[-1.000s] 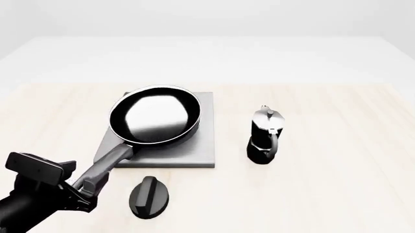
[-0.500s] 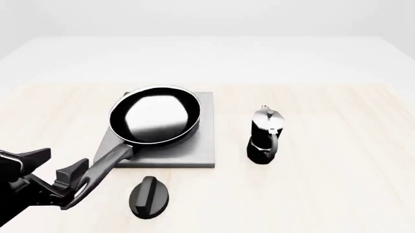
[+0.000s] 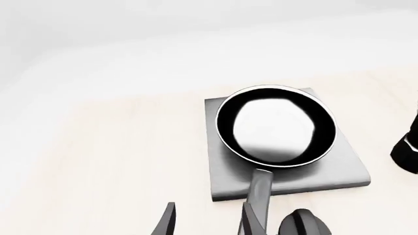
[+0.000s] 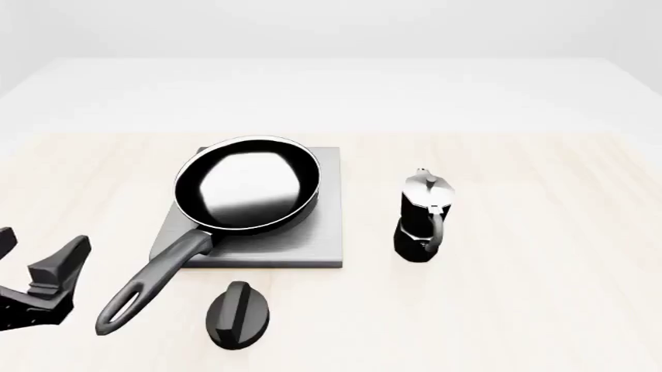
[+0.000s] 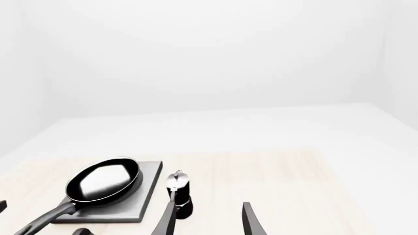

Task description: Put the frying pan on the stove.

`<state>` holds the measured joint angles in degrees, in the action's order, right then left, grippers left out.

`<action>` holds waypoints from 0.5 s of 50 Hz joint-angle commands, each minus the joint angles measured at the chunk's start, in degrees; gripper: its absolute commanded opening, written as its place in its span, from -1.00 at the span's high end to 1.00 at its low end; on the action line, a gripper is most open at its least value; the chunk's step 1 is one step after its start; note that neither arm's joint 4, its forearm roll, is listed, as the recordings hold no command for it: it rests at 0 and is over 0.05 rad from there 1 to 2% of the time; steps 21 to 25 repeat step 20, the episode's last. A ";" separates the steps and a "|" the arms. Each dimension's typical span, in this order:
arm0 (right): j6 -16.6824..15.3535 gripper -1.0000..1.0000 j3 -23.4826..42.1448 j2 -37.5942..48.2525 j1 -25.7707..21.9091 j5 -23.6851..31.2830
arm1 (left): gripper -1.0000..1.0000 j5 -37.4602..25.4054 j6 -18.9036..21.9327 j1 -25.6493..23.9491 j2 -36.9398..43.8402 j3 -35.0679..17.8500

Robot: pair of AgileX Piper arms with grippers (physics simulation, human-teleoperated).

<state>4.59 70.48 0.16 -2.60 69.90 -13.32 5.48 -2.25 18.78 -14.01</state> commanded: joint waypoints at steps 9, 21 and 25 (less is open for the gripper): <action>-0.58 -1.00 -0.83 -0.16 -0.12 0.00 | -1.00 -5.00 0.52 7.02 -10.26 -0.43; -0.61 -1.00 -0.77 -0.16 -0.17 0.00 | -1.00 -10.78 0.22 9.35 -18.62 -0.74; -0.61 -1.00 -0.77 -0.16 -0.17 0.00 | -1.00 -10.78 0.22 9.35 -18.62 -0.74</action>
